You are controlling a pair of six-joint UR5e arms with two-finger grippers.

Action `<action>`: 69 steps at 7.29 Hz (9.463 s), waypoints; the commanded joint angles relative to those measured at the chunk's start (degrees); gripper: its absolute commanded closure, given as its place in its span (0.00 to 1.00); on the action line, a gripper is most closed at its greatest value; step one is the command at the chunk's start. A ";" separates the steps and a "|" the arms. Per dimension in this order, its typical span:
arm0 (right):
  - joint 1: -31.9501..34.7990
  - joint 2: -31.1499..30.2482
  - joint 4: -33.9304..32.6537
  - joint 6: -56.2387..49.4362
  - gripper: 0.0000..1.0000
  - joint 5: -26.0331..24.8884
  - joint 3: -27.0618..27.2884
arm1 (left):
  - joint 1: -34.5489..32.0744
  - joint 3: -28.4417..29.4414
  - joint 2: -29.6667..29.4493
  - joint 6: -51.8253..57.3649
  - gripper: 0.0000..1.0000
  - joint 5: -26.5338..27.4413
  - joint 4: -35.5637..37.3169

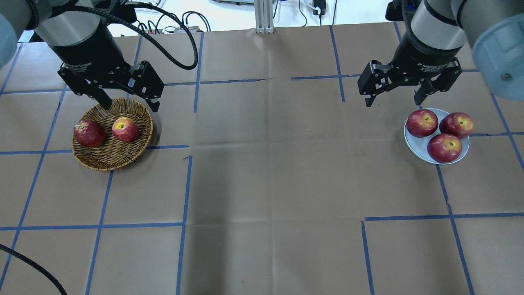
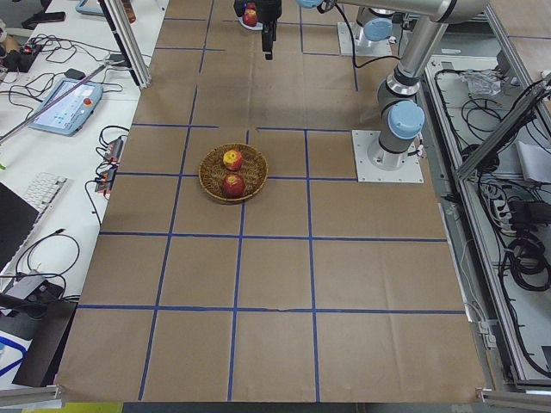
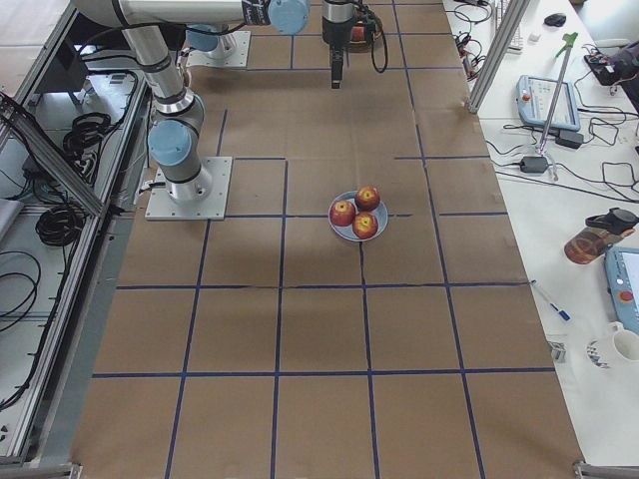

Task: Transfer apple from basket to plate

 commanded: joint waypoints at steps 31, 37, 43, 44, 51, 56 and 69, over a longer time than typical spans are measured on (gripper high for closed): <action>-0.03 -0.09 0.06 -0.03 0.00 0.00 -0.09 | 19.07 -12.77 -23.44 33.58 0.01 2.55 37.70; -0.12 -0.09 0.06 -0.03 0.00 0.00 -0.09 | 18.98 -16.09 -26.43 33.06 0.01 2.55 44.17; -0.12 -0.09 0.06 -0.03 0.00 0.08 -0.09 | 18.37 -18.22 -26.79 33.32 0.50 2.63 49.22; -0.12 -0.09 0.06 -0.03 0.00 0.08 -0.09 | 18.19 -18.40 -26.35 33.23 0.63 2.72 48.78; -0.12 -0.09 0.06 -0.03 0.00 0.08 -0.18 | 0.75 -8.58 -19.75 4.65 0.99 2.46 29.39; -0.12 -0.09 0.06 -0.03 0.00 0.08 -0.18 | -18.34 -4.00 -29.57 -19.57 1.00 -0.97 34.10; -0.12 -0.09 0.06 -0.03 0.00 0.00 -0.09 | -23.29 -1.08 -36.72 -26.80 0.23 -0.79 37.53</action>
